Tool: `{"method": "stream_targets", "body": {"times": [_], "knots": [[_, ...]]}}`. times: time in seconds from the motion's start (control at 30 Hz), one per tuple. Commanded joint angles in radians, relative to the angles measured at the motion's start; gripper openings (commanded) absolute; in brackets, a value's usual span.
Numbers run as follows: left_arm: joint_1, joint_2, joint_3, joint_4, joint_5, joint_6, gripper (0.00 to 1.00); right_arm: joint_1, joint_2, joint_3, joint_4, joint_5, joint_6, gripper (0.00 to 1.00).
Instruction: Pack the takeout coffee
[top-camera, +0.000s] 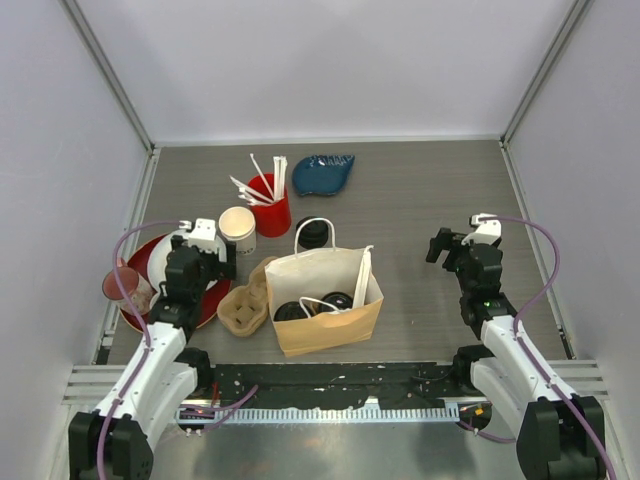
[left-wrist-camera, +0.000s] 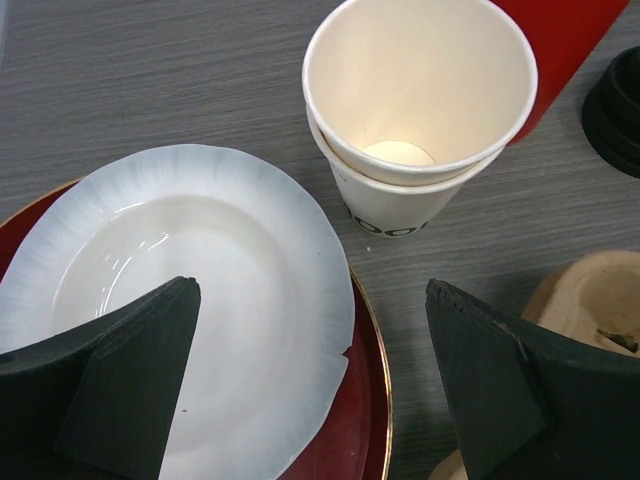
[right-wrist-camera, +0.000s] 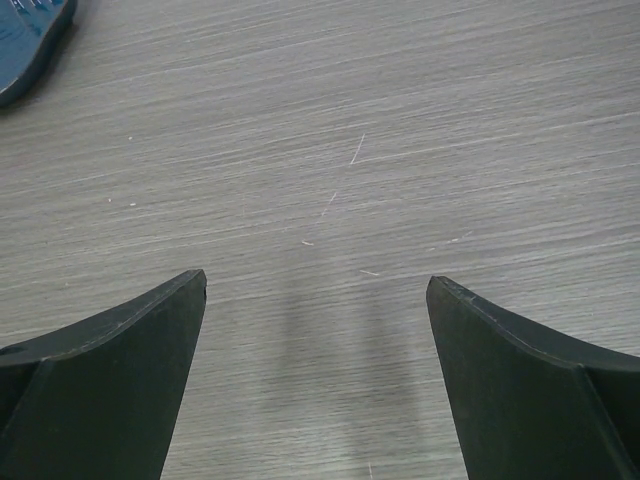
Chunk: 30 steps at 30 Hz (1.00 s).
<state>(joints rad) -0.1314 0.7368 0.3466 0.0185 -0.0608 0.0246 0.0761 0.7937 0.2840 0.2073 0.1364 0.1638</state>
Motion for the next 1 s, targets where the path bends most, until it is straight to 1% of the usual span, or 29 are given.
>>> {"method": "stream_targets", "body": {"times": [0.0, 0.1, 0.27, 0.43, 0.97], "knots": [[-0.002, -0.008, -0.011, 0.117, -0.040, -0.018, 1.00, -0.002, -0.007, 0.006, 0.086, -0.009, 0.006, 0.97], [-0.001, -0.001, -0.018, 0.113, -0.010, -0.018, 1.00, -0.004, -0.019, 0.003, 0.083, -0.030, 0.016, 0.96], [-0.001, -0.004, -0.028, 0.121, -0.022, -0.011, 1.00, -0.002, -0.040, -0.008, 0.095, -0.034, 0.019, 0.97], [0.004, -0.002, -0.031, 0.115, -0.013, -0.003, 1.00, -0.002, -0.011, -0.003, 0.101, -0.049, 0.026, 0.97], [0.004, 0.006, -0.029, 0.115, -0.013, -0.006, 1.00, -0.004, 0.004, -0.008, 0.116, -0.069, 0.034, 0.96]]}}
